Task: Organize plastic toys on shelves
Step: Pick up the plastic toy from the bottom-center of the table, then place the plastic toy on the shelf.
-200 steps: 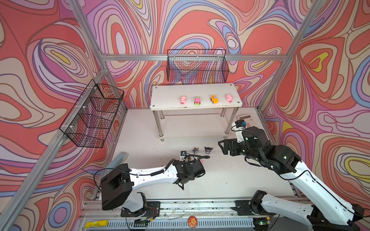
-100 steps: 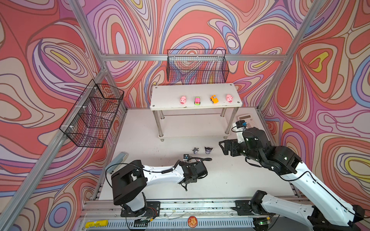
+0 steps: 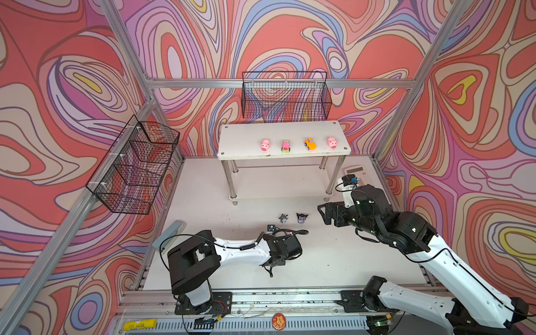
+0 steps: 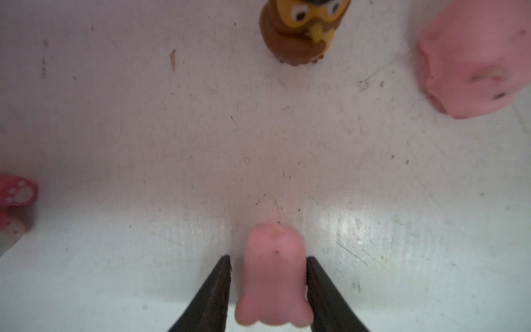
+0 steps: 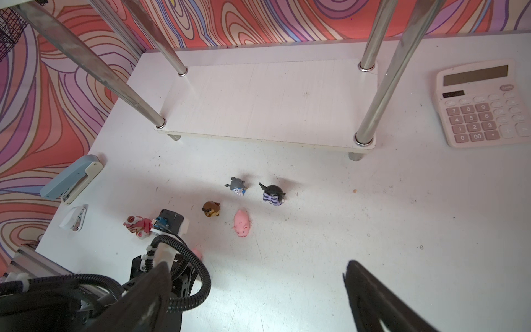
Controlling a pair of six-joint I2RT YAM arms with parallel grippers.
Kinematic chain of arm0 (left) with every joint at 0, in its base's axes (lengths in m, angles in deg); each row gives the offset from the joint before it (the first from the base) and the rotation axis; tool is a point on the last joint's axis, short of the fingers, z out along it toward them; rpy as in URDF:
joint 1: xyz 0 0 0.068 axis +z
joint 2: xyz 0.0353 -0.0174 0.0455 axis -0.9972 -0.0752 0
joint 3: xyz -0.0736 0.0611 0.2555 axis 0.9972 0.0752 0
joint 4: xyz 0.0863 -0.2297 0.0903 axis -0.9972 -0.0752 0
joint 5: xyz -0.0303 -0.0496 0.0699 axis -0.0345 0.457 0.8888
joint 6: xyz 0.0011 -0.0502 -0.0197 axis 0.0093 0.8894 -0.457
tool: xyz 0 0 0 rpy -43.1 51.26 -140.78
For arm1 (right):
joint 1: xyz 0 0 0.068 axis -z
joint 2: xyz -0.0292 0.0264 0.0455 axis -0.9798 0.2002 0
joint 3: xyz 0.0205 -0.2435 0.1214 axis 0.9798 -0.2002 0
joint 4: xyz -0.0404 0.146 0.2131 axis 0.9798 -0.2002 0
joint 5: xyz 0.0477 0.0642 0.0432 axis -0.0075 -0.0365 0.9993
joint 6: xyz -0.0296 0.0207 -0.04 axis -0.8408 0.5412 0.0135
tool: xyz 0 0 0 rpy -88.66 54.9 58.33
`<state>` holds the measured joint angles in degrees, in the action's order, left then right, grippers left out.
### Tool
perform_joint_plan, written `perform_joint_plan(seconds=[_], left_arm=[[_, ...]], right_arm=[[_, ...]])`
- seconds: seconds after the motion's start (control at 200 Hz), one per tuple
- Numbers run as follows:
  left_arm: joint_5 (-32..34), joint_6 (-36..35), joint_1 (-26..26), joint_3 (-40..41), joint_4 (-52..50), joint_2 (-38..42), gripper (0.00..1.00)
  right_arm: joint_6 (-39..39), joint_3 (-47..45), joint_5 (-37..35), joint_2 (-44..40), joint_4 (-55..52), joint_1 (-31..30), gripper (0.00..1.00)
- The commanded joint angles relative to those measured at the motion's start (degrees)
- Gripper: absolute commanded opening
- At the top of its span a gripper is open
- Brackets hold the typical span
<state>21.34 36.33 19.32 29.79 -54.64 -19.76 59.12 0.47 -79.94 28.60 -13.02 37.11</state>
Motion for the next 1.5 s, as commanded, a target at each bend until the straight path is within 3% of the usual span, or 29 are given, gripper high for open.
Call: perform_joint_plan(seconds=[0.0, 0.355, 0.866, 1.202, 1.492], left_arm=[[1.8, 0.5, 0.4, -1.3, -3.5, 1.0, 0.37], [5.3, -1.3, 0.4, -4.9, -10.2, 3.4, 0.35], [13.3, -6.6, 2.8, -12.7, -24.1, 16.0, 0.35], [16.1, -16.1, 10.2, -24.0, -30.1, 23.3, 0.36], [15.8, -25.8, 18.3, -39.1, -33.5, 20.4, 0.36]], right_arm=[[-0.5, 0.1, -0.8, -0.5, -0.1, -0.1, 0.98], [-0.4, 0.1, -0.1, -0.6, 0.2, -0.1, 0.98], [-0.3, 0.2, 1.6, -0.6, 1.8, -0.1, 0.98], [-0.9, 0.2, 1.8, -0.2, 3.1, -0.1, 0.98], [-1.1, 1.3, 2.2, 1.6, 5.3, -0.1, 0.98]])
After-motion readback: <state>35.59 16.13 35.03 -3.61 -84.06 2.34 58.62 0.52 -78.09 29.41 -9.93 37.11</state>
